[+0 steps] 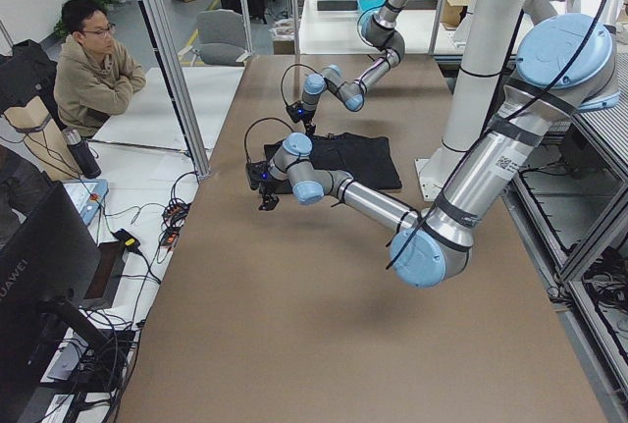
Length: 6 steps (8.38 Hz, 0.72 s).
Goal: Fold clothes
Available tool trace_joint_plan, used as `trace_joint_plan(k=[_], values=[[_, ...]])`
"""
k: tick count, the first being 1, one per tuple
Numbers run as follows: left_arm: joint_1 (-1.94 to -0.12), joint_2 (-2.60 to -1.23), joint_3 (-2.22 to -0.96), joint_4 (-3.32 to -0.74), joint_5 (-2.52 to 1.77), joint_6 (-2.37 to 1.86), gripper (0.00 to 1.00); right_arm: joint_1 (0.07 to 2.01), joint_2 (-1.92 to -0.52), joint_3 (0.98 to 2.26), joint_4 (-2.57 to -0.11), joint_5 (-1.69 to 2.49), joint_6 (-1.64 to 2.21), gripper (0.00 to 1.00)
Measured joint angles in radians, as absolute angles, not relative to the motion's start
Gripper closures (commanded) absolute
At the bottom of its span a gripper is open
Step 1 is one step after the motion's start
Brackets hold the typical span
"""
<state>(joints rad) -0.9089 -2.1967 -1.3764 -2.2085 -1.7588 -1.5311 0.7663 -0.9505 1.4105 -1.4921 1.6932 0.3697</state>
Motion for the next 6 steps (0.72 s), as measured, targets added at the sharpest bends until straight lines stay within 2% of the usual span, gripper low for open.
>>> trace_joint_plan(k=[3,6], values=[[-0.907,-2.184,-1.394,-2.206,-1.757,-1.532,0.0,0.785,-0.874,1.452,-1.609,1.719,0.376,0.05],[-0.907,-2.178,-1.397,-2.207,-1.758,-1.531,0.0,0.768,-0.762,1.367,-1.621,1.723,0.52,0.05]])
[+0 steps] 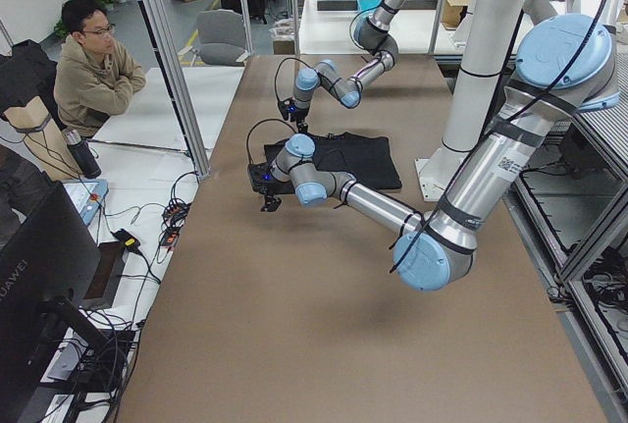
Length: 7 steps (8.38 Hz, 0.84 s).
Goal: Fold clothes
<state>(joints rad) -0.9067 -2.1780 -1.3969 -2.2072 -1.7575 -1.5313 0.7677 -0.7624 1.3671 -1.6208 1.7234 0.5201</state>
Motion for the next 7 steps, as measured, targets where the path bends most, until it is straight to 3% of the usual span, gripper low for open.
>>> trace_joint_plan(k=[4,7], values=[[-0.907,-2.17,-1.397,-2.207,-1.757,-1.531,0.0,0.733,-0.707,1.228,-1.517,1.715,0.595,0.05],[-0.907,-2.17,-1.398,-2.207,-1.756,-1.531,0.0,0.76,-0.734,1.199,-1.471,1.712,0.536,0.05]])
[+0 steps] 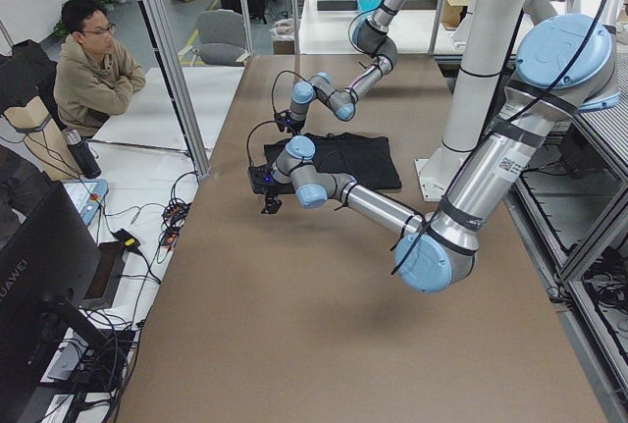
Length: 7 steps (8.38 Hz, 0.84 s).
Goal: Fold clothes
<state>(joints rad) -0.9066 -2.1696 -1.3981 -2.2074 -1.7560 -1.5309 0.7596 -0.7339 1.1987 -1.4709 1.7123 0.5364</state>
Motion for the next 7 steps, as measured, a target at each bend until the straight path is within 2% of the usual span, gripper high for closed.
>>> trace_joint_plan(k=[4,7], values=[[-0.907,-2.171,-1.406,-2.207,-1.749,-1.533,0.0,0.835,-0.819,1.219,-1.404,1.722,0.383,0.05],[-0.907,-2.173,-1.408,-2.207,-1.75,-1.534,0.0,0.837,-0.829,1.346,-1.5,1.763,0.447,0.05]])
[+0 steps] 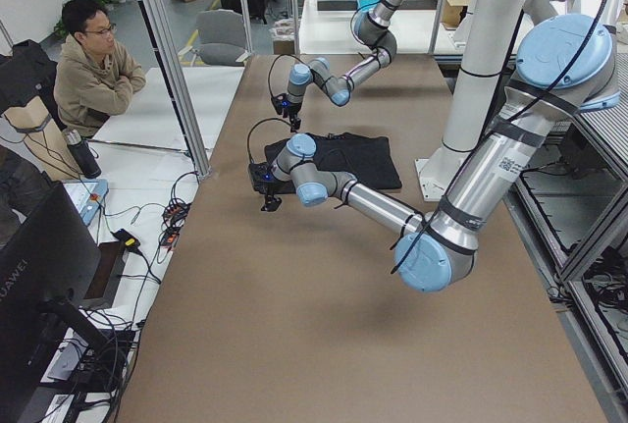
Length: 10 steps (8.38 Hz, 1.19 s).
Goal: Fold clothes
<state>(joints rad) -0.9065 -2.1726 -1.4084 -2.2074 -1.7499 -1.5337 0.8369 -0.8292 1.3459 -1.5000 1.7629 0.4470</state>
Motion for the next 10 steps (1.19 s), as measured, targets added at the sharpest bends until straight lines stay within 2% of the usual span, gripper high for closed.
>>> trace_joint_plan(k=[2,5,7,10], values=[[-0.902,-2.172,-1.413,-2.207,-1.75,-1.534,0.0,0.794,-0.908,1.519,-1.551,1.785,0.712,0.05],[-0.892,-2.174,-1.417,-2.207,-1.749,-1.533,0.0,0.645,-1.053,1.779,-1.552,1.78,1.31,0.05],[-0.886,-2.175,-1.422,-2.207,-1.749,-1.533,0.0,0.527,-1.141,1.898,-1.55,1.71,1.624,0.06],[-0.87,-2.178,-1.434,-2.207,-1.747,-1.536,0.0,0.342,-1.286,2.025,-1.549,1.582,1.983,0.16]])
